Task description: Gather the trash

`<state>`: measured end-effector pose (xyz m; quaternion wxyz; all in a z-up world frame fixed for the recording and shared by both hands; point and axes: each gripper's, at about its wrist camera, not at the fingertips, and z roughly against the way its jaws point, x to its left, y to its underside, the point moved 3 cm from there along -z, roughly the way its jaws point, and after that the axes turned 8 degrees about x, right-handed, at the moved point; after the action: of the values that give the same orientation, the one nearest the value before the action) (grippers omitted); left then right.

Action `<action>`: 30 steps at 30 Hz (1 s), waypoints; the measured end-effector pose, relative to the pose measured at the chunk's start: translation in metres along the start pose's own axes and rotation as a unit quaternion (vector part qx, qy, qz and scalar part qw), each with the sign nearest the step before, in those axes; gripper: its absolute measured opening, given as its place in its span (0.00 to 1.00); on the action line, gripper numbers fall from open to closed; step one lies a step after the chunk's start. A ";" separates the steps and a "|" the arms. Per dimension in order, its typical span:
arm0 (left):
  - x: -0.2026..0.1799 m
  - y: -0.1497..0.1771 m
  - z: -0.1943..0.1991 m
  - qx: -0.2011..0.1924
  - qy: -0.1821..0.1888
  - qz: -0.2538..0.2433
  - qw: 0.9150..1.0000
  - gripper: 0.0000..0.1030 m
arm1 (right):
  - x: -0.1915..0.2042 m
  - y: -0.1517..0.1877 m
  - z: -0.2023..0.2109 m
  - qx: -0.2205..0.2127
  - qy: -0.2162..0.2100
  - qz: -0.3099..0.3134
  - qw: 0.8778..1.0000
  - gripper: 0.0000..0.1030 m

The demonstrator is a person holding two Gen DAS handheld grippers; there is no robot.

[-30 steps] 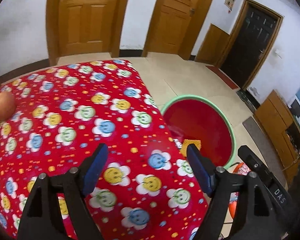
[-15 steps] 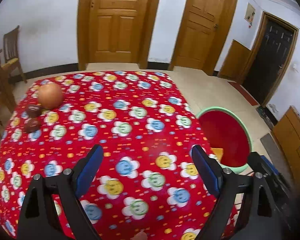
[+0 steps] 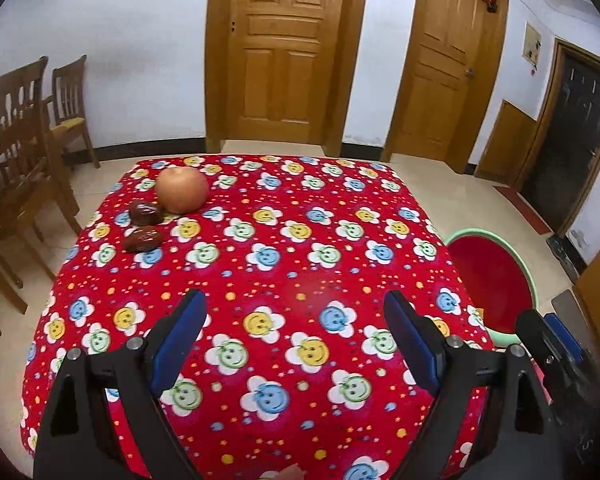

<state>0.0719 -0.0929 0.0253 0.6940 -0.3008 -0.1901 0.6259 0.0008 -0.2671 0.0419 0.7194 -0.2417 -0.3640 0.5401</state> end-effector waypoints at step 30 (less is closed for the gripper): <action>0.009 0.008 0.023 -0.031 -0.015 -0.006 0.999 0.86 | 0.013 0.009 0.005 -0.004 -0.001 0.016 1.000 0.73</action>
<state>0.0526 -0.0795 0.0359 0.6850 -0.3117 -0.2220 0.6200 -0.0072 -0.2526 0.0417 0.7092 -0.2498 -0.3632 0.5502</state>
